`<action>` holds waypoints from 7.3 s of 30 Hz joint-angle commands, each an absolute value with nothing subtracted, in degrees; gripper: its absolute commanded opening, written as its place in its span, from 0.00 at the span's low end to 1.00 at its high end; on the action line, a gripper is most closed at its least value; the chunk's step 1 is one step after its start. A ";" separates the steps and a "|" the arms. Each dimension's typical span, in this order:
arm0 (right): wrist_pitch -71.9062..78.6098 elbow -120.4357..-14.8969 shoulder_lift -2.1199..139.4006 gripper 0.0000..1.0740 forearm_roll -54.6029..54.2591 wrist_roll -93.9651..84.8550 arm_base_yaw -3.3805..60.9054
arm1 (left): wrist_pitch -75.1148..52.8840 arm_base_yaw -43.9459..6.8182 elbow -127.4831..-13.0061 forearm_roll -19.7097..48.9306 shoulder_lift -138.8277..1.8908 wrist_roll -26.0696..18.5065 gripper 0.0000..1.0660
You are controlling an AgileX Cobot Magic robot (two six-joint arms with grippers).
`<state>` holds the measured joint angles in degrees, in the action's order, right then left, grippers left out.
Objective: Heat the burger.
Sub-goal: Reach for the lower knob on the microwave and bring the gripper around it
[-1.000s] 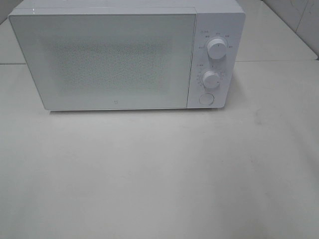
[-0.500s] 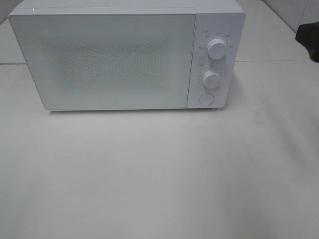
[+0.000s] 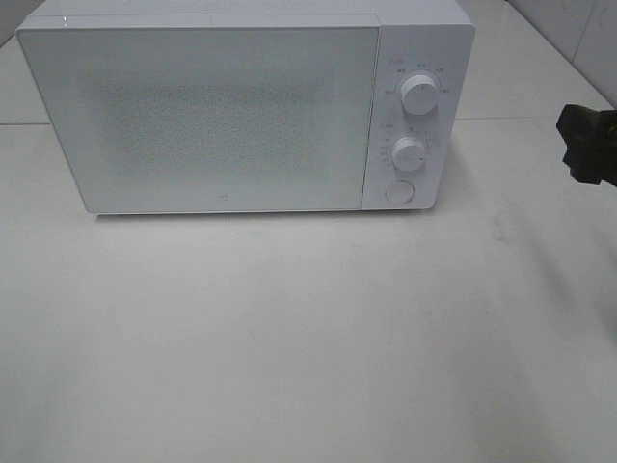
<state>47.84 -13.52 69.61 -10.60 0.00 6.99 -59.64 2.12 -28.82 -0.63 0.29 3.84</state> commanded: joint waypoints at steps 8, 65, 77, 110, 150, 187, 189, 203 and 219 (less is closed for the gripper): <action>64.17 -12.15 79.01 0.71 -27.79 -14.73 21.72 | -59.30 2.46 -28.65 0.00 1.72 4.07 0.94; 69.44 -26.59 99.47 0.71 -46.58 -18.05 41.42 | -59.30 2.46 -28.65 0.00 1.72 4.07 0.94; 69.61 -32.95 108.40 0.71 -42.28 -14.61 38.67 | -59.30 2.46 -28.65 0.00 1.72 4.07 0.94; 68.01 -43.32 117.74 0.70 -36.84 -9.68 32.60 | -59.30 2.46 -28.65 0.00 1.66 4.07 0.94; 74.14 -43.32 117.74 0.00 -35.41 -5.67 32.72 | -59.30 2.46 -28.65 0.00 1.66 4.07 0.94; 72.82 -43.32 119.35 0.00 -31.74 95.05 32.72 | -59.30 2.46 -28.65 0.00 1.66 4.07 0.94; 72.94 -43.32 119.35 0.00 -31.68 95.23 32.72 | -59.30 2.46 -28.65 0.00 1.66 4.07 0.94; 73.05 -43.32 119.35 0.02 -32.03 94.14 32.72 | -59.30 2.46 -28.65 0.00 1.66 4.07 0.94; 75.69 -43.26 119.29 0.26 -38.56 87.32 32.72 | -59.30 2.46 -28.65 0.00 1.66 4.07 0.94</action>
